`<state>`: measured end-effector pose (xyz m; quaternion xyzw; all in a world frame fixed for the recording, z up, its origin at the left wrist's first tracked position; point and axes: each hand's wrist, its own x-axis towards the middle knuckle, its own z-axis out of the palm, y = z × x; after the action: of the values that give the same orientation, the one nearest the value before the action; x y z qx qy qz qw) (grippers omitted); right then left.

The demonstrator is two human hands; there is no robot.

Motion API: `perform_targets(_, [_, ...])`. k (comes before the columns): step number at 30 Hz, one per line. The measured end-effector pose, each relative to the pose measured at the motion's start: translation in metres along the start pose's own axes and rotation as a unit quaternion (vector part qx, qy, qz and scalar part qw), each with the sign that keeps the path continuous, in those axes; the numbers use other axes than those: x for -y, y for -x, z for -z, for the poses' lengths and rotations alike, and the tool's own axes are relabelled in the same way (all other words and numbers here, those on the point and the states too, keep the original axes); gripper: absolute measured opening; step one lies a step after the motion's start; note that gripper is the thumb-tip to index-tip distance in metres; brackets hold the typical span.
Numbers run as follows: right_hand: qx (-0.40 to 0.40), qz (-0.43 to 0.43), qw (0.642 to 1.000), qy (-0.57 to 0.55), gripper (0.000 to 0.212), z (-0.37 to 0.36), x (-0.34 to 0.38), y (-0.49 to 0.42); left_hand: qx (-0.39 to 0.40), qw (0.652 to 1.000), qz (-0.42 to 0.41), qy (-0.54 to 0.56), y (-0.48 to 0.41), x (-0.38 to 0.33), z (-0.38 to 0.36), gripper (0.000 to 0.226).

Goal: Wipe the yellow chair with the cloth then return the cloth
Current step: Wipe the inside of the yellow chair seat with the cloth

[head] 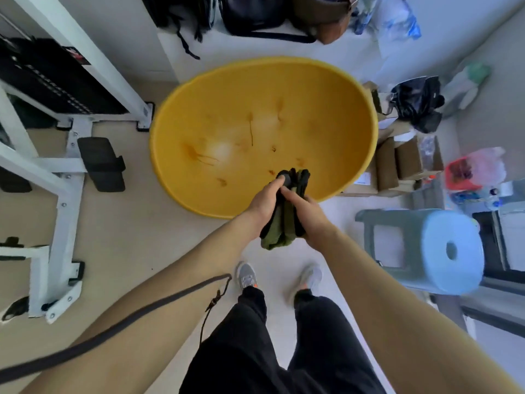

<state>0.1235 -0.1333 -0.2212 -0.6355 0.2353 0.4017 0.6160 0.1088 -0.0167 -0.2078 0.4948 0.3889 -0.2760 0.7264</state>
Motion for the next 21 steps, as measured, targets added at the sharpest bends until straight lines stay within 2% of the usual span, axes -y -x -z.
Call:
perform_targets(3, [-0.024, -0.019, 0.998, -0.058, 0.040, 0.022, 0.016, -0.051, 0.015, 0.999, 0.020, -0.045, -0.045, -0.034, 0.000, 0.042])
perform_targets(7, [-0.045, -0.062, 0.993, -0.085, 0.029, 0.059, 0.037, -0.120, -0.028, 0.991, -0.018, -0.131, -0.114, -0.060, -0.004, 0.027])
perform_targets(10, [-0.047, -0.062, 0.993, -0.088, 0.025, 0.089, 0.047, -0.171, -0.088, 0.987, -0.013, -0.131, -0.168, -0.071, -0.008, 0.039])
perform_targets(12, [-0.030, -0.055, 0.996, -0.058, 0.034, 0.107, 0.052, -0.205, -0.124, 0.984, -0.008, -0.125, -0.205, -0.073, -0.010, 0.051])
perform_targets(13, [-0.027, -0.054, 0.998, -0.030, 0.032, 0.116, 0.054, -0.223, -0.134, 0.983, -0.012, -0.126, -0.224, -0.072, -0.011, 0.048])
perform_targets(16, [-0.069, -0.050, 0.995, 0.050, 0.008, 0.141, 0.059, -0.283, -0.143, 0.977, -0.032, -0.156, -0.283, -0.067, -0.015, 0.017])
perform_targets(21, [-0.108, -0.014, 0.986, 0.125, 0.008, 0.175, 0.074, -0.373, -0.163, 0.969, -0.021, -0.182, -0.381, -0.059, -0.015, 0.015])
